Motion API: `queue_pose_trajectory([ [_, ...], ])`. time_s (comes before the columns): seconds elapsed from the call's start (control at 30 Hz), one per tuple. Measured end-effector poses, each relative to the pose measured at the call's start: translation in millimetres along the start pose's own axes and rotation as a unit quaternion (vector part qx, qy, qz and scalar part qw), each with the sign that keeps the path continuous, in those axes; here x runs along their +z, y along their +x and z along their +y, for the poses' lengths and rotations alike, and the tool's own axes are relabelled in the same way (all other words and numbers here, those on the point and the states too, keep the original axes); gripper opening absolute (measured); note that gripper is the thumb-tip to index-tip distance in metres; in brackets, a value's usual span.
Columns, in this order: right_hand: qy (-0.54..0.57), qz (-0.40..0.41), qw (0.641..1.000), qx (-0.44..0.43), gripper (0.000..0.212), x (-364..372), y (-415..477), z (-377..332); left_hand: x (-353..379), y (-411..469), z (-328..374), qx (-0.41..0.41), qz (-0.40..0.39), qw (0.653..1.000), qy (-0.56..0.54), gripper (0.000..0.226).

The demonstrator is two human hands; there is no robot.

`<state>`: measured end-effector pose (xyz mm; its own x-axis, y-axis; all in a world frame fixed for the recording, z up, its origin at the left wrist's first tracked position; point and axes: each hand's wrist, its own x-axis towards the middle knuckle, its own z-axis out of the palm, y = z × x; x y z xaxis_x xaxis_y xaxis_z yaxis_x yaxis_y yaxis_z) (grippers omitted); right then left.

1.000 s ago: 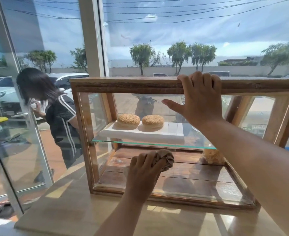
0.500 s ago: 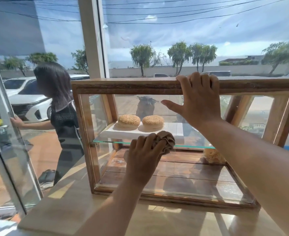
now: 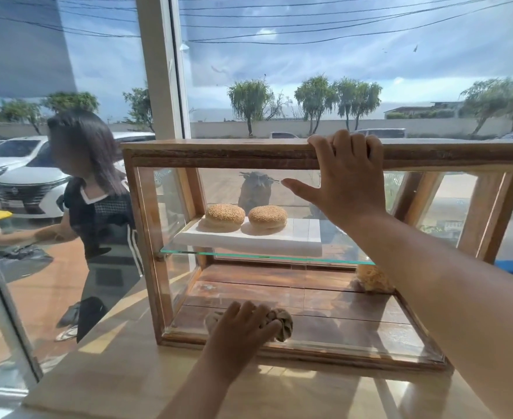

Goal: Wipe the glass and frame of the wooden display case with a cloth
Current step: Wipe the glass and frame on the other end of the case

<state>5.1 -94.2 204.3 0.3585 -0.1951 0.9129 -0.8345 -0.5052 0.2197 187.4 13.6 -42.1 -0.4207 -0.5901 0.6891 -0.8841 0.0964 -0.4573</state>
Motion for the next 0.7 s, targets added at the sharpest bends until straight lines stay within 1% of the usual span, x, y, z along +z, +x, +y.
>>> queue_pose_trajectory([
  [0.13,-0.003,0.003,1.000,-0.002,0.074,2,0,0,-22,36,-40,-0.068,0.091,0.993,0.012,0.017],
  [0.2,-0.006,0.011,1.000,-0.003,0.074,4,0,1,-29,49,-53,-0.076,0.111,0.991,0.024,0.017],
  [0.27,-0.007,0.015,1.000,-0.004,0.073,4,0,1,-27,49,-51,-0.071,0.115,0.990,0.028,0.018],
  [0.37,-0.009,0.016,1.000,-0.004,0.072,4,0,0,-12,30,-38,-0.053,0.111,0.992,0.025,0.020],
  [0.5,-0.016,0.019,1.000,-0.006,0.072,4,0,0,4,-9,-26,0.017,0.051,0.998,0.038,0.025],
  [0.6,-0.016,0.021,1.000,-0.007,0.072,5,0,0,7,-27,-26,0.031,0.024,0.998,0.047,0.029],
  [0.7,-0.014,0.022,1.000,-0.007,0.072,5,0,-1,4,-25,-39,0.062,0.020,0.995,0.071,0.024],
])
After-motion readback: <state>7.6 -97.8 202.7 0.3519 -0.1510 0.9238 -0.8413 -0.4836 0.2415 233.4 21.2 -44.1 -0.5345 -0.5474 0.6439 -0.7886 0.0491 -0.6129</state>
